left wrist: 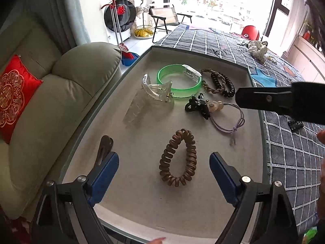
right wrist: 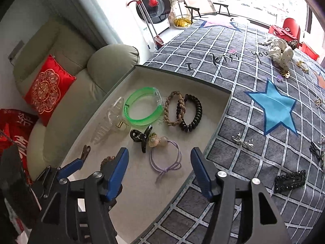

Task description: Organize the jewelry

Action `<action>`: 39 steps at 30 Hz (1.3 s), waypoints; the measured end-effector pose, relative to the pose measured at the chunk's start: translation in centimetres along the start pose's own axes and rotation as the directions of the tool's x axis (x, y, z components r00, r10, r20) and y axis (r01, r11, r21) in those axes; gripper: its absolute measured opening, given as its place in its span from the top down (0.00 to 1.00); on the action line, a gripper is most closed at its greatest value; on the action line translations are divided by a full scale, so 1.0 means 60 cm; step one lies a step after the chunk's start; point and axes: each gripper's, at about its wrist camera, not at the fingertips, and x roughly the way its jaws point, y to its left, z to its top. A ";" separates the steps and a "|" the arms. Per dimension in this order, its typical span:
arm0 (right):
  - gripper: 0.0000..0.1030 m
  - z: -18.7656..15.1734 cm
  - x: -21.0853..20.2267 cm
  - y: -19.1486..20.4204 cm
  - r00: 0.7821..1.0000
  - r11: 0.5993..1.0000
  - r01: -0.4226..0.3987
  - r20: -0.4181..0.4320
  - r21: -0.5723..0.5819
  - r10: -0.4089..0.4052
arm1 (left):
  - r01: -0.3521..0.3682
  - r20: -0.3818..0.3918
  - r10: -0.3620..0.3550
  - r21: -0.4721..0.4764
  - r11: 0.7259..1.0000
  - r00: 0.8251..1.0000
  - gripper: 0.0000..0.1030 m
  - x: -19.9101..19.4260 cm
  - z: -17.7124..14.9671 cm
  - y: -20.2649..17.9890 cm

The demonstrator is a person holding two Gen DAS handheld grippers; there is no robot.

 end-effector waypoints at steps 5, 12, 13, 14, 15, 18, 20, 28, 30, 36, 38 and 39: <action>0.30 -0.010 -0.005 -0.002 1.000 1.000 0.004 -0.002 0.001 -0.004 | -0.009 -0.001 0.009 0.000 1.000 1.000 0.00 -0.003 -0.002 0.000; 0.20 -0.020 -0.008 -0.005 1.000 1.000 0.030 0.003 -0.003 -0.030 | -0.052 0.014 0.051 0.010 0.999 0.999 0.00 -0.016 0.000 -0.002; 0.20 -0.021 -0.010 -0.005 0.999 0.999 0.035 0.007 -0.003 -0.035 | -0.058 0.018 0.058 0.011 0.998 0.998 0.00 -0.017 0.000 -0.002; 0.20 -0.022 -0.011 -0.006 0.999 0.999 0.038 0.009 -0.003 -0.037 | -0.056 0.020 0.055 0.009 0.998 0.998 0.00 -0.019 0.000 -0.001; 0.20 -0.023 -0.012 -0.006 0.999 0.999 0.042 0.009 -0.003 -0.042 | -0.052 0.019 0.052 0.005 0.999 0.998 0.00 -0.020 0.000 0.000; 0.18 -0.026 -0.015 -0.006 0.999 0.999 0.048 0.007 -0.006 -0.048 | -0.052 0.020 0.052 -0.005 0.999 0.998 0.00 -0.024 -0.001 0.005; 0.17 -0.028 -0.017 -0.006 0.999 0.999 0.039 0.008 -0.004 -0.039 | -0.060 0.024 0.060 -0.007 0.998 0.998 0.00 -0.027 -0.002 0.006; 0.17 -0.041 -0.024 -0.001 0.999 0.999 0.035 0.007 -0.007 -0.035 | -0.089 0.032 0.089 -0.018 0.996 0.995 0.00 -0.043 -0.010 0.009; 0.16 -0.045 -0.027 0.003 0.999 0.999 0.034 0.009 -0.016 -0.033 | -0.092 0.031 0.093 -0.022 0.996 0.995 0.00 -0.044 -0.012 0.010; 0.16 -0.059 -0.040 0.012 0.998 0.998 0.058 0.029 -0.034 -0.057 | -0.096 0.037 0.098 -0.035 0.995 0.995 0.00 -0.058 -0.022 0.015; 0.15 -0.064 -0.046 0.015 0.997 0.997 0.063 0.043 -0.038 -0.061 | -0.098 0.047 0.100 -0.038 0.994 0.994 0.00 -0.067 -0.025 0.016; 0.14 -0.066 -0.050 0.017 0.997 0.997 0.065 0.053 -0.042 -0.063 | -0.098 0.051 0.100 -0.039 0.994 0.994 0.00 -0.070 -0.026 0.016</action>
